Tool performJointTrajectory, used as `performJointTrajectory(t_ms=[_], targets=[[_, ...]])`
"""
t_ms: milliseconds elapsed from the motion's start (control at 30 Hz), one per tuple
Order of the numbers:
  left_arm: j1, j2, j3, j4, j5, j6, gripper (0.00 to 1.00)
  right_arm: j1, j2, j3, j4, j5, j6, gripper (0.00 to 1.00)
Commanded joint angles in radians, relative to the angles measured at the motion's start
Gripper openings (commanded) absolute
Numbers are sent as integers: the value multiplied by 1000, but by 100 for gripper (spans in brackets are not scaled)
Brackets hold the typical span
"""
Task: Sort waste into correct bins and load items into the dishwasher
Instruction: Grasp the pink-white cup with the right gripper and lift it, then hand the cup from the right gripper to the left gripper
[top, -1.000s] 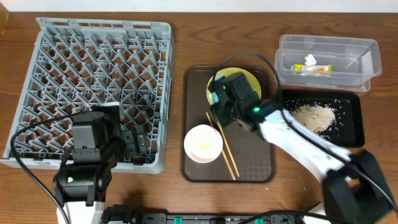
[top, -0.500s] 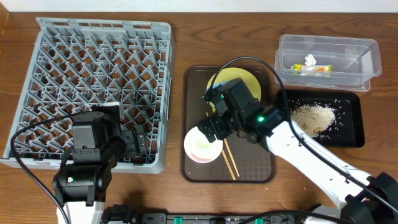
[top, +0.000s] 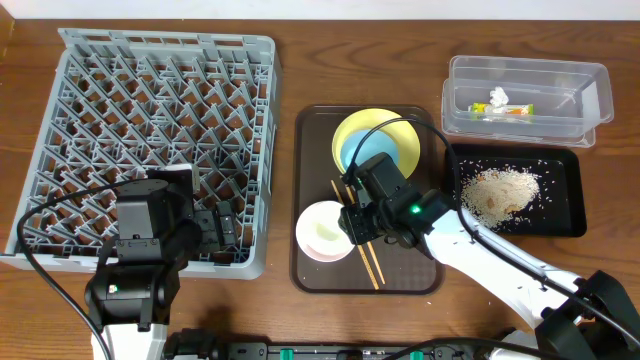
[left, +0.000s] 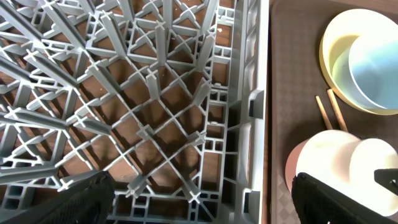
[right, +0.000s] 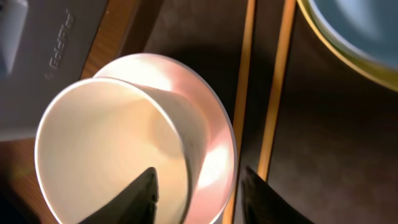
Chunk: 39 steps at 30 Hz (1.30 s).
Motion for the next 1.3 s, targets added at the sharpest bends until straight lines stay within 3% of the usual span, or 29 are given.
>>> performJointTrajectory(t_ms=[0, 100, 233, 300, 400, 733, 900, 1267], targets=[[3, -3, 21, -3, 9, -10, 93, 5, 7, -5, 4, -1, 59, 34], [3, -3, 21, -3, 9, -10, 93, 5, 18, -6, 5, 3, 74, 24], [3, -3, 21, -3, 9, -9, 93, 10, 54, -6, 5, 2, 85, 20], [3, -3, 21, -3, 9, -9, 93, 17, 82, -6, 11, -25, 109, 9], [3, -3, 21, -3, 9, -9, 93, 22, 82, -5, 39, -24, 109, 1], [3, -3, 21, -3, 9, -9, 93, -17, 8, 30, 61, -35, 92, 1], [3, -3, 21, -2, 16, -10, 93, -74, -55, 53, 81, -206, 23, 1], [3, 35, 21, 160, 515, -47, 93, -283, -105, 53, 373, -783, 27, 1]])
